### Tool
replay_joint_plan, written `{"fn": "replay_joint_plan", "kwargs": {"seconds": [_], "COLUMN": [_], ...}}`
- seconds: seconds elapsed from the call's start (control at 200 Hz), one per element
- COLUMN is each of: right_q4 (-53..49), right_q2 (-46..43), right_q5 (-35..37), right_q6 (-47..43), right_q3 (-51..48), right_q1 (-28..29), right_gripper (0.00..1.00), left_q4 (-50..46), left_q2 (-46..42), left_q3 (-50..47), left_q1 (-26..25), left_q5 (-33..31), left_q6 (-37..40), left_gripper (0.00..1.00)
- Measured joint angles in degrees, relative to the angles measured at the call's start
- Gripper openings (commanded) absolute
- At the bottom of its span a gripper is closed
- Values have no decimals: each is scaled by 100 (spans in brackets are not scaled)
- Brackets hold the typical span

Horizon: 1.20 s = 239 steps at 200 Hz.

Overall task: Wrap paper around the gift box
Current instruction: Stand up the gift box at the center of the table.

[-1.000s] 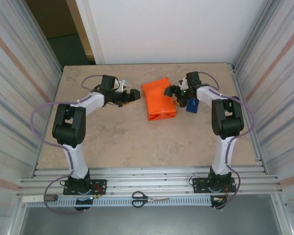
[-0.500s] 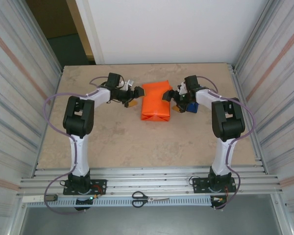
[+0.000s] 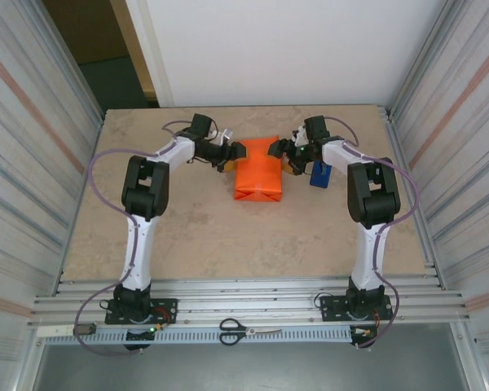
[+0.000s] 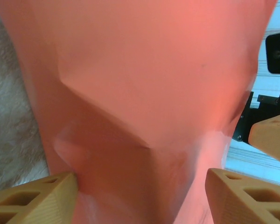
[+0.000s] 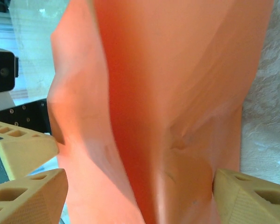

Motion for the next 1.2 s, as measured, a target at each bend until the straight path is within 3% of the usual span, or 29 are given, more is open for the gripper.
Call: {"fn": "replay_joint_plan", "kwargs": {"seconds": [0.476, 0.656, 0.962, 1.197], "right_q4": [-273, -317, -356, -411], "right_q2": [293, 365, 632, 640], "right_q5": [-79, -111, -278, -275], "right_q6": [-22, -33, -125, -142], "right_q3": [529, 695, 1003, 1003], "right_q1": [-28, -81, -96, -103], "right_gripper": [91, 93, 77, 74], "left_q4": [-208, -273, -273, -273], "left_q2": [35, 35, 72, 146], "left_q3": [199, 201, 417, 492], "left_q1": [9, 22, 15, 33], "left_q5": [-127, -302, -260, -203], "left_q6": [-66, -68, -87, -61], "left_gripper": [94, 95, 76, 73]}}
